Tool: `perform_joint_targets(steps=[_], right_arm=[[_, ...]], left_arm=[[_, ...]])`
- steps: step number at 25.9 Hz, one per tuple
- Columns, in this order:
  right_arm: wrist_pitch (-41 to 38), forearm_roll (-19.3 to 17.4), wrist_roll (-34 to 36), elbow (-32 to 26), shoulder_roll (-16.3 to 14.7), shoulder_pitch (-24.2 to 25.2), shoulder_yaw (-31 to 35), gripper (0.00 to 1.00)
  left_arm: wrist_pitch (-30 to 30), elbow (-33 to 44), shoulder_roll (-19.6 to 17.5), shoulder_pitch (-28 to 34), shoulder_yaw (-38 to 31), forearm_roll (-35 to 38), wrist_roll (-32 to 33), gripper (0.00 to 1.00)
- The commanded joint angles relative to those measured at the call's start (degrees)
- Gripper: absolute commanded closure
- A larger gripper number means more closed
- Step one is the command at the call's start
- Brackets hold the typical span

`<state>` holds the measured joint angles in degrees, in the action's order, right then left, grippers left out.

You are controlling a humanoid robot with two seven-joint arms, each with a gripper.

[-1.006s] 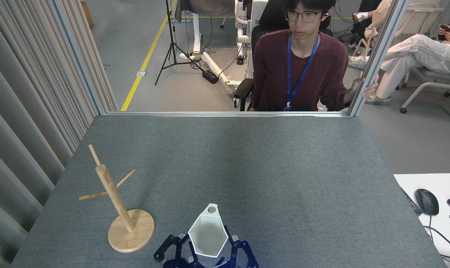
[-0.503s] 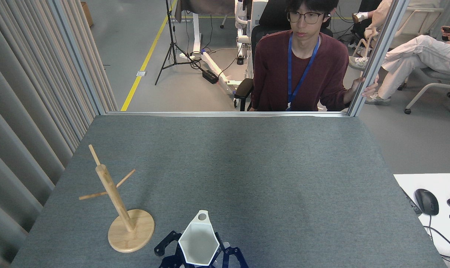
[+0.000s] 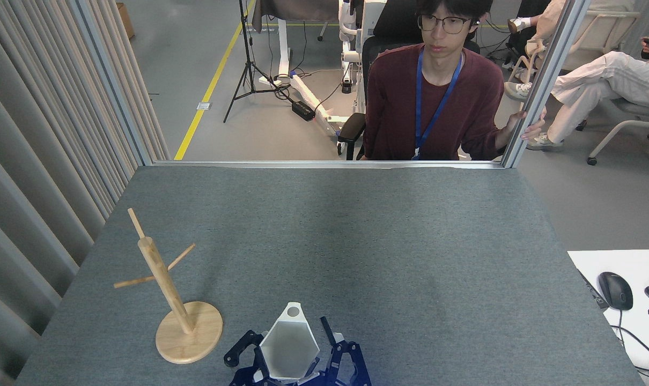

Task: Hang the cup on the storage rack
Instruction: 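Move the cup with the left gripper toward the wooden stand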

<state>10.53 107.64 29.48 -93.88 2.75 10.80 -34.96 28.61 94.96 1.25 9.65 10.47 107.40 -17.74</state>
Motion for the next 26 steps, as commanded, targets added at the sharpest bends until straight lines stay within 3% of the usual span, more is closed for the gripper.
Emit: perform_joint_targets(steps=[1, 4, 6, 8, 10, 11, 17, 21, 26], right_arm=[[0.99, -2.26, -0.03, -4.29, 0.33, -0.25, 1.65, 0.02], [4.94, -17.02, -1.88, -3.94, 0.51, -2.01, 15.8, 0.02], [4.85, -22.21, -4.6, -2.36, -0.64, -1.66, 24.23, 0.02], [3.45, -20.72, -5.75, 0.54, -5.21, 1.33, 29.34, 0.02], [1.08, -19.84, -5.57, 1.68, -11.01, 7.57, 29.51, 0.02], [-0.33, -19.84, -5.31, 1.6, -11.98, 10.55, 29.43, 0.02], [-2.44, -20.28, -2.76, 0.8, -10.22, 14.95, 32.59, 0.02], [-2.44, -20.28, -2.76, 0.8, -9.87, 15.04, 32.41, 0.02], [-2.44, -20.28, -2.76, 0.89, -10.04, 14.69, 32.5, 0.02]], left_arm=[[-0.13, -0.13, -0.02, 0.1, -0.01, 0.0, 0.07, 0.66], [-0.4, 0.13, -0.11, 0.63, -0.45, -0.09, -0.02, 0.66], [-0.57, 0.31, -0.2, 1.16, -1.16, -0.35, -0.19, 0.65], [-1.1, 1.45, -0.2, 1.6, -3.71, -0.62, -0.28, 0.65], [-1.1, 3.39, -0.11, 3.79, -6.25, -0.79, -0.28, 0.65], [-1.19, 4.09, -0.2, 4.5, -6.87, -0.88, -0.37, 0.65], [-2.51, 4.18, -0.72, 5.73, -16.63, -0.97, -0.81, 0.65], [-2.07, 4.35, -0.99, 5.81, -28.14, -0.97, -0.9, 0.66], [-0.4, 4.35, -2.22, 7.31, -35.87, -3.25, -3.62, 0.66]])
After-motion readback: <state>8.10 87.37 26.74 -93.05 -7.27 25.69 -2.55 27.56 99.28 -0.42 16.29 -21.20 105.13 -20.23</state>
